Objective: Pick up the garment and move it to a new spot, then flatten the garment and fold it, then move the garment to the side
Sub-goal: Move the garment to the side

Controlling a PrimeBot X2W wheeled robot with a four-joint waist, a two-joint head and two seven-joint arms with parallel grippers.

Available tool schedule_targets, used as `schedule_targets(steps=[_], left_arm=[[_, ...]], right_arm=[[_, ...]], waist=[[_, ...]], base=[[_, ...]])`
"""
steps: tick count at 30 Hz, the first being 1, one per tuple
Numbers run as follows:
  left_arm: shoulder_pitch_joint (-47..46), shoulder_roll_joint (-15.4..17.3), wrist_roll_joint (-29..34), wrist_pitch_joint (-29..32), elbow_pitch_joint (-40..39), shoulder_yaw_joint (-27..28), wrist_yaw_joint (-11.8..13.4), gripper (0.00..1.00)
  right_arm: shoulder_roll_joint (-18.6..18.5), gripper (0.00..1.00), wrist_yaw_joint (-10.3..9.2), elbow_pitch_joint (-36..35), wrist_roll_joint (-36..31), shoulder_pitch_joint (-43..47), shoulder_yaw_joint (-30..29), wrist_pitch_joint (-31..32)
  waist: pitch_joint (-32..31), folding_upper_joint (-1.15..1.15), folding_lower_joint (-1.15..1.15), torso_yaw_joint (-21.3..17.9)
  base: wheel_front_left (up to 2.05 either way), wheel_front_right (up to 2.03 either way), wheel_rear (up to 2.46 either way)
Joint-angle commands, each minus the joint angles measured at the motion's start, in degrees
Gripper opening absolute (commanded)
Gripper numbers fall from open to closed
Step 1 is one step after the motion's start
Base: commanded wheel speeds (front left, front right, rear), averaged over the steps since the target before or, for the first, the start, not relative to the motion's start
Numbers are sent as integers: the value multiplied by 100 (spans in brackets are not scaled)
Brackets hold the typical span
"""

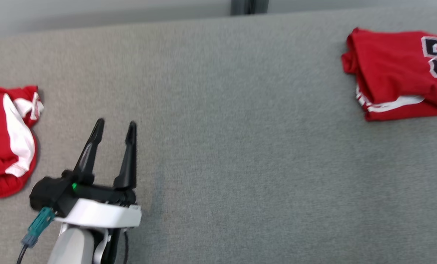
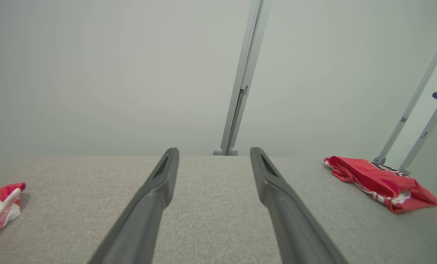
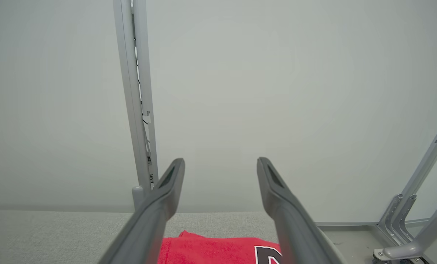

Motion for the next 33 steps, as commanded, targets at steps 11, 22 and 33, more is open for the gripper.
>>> schedule_targets(steps=[11, 22, 33], left_arm=[[908, 36, 25, -7, 74, 808, 358, 100], [1340, -35, 167, -7, 111, 836, 433, 100], [1355, -47, 200, -8, 125, 681, 526, 100]], right_arm=[[277, 100, -1, -2714, 323, 2754, -148, -13], [709, 100, 0, -3768, 525, 4768, -350, -14], [1067, 100, 0, -3917, 215, 5208, -257, -15]], waist=[[-1417, 0, 0, -209], [-1647, 0, 0, -77], [-1568, 0, 0, -9]], base=[[0, 0, 0], [0, 0, 0], [0, 0, 0]])
